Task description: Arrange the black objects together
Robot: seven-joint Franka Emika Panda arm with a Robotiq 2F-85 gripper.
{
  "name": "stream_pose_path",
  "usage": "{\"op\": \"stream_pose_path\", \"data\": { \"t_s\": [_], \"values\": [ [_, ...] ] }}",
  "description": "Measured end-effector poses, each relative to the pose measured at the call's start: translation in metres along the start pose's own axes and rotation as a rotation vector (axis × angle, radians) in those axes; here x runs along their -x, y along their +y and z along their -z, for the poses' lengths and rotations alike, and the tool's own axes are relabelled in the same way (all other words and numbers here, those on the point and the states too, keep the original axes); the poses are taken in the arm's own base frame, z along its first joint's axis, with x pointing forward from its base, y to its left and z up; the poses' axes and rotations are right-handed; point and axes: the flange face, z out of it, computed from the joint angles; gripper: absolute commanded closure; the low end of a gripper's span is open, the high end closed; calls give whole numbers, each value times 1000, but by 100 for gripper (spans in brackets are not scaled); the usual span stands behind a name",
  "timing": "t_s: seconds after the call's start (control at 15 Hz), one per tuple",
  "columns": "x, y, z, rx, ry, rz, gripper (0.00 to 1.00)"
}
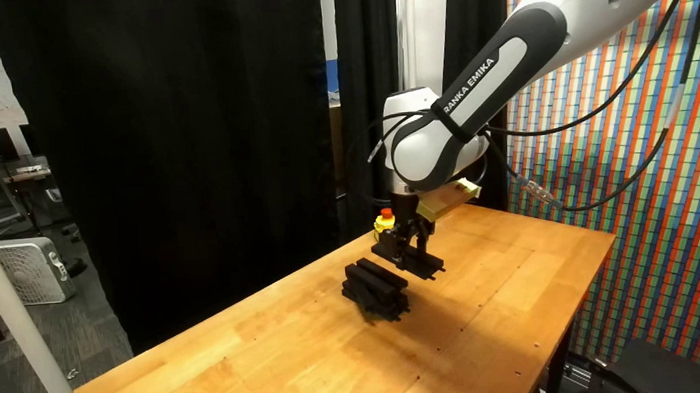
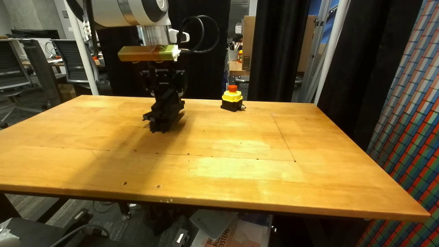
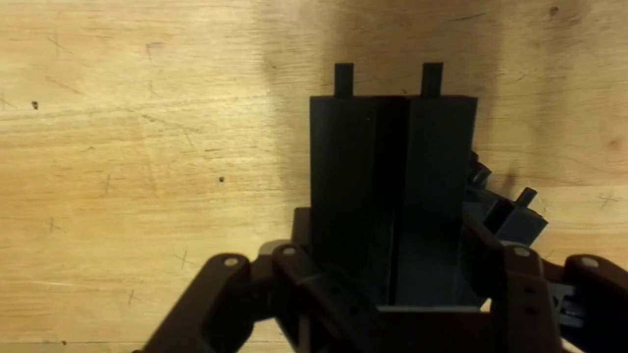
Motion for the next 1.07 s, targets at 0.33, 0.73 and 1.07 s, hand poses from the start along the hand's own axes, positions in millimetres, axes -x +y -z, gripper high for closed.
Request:
{"op": "stream_pose_path", "data": {
  "t_s": [0.33, 0.73, 1.07],
  "values": [
    [-17, -28, 0, -3, -20, 45, 55],
    [-44, -40, -18, -9, -44, 60, 55],
    [-58, -46, -30, -12, -59, 67, 55]
  ]
}}
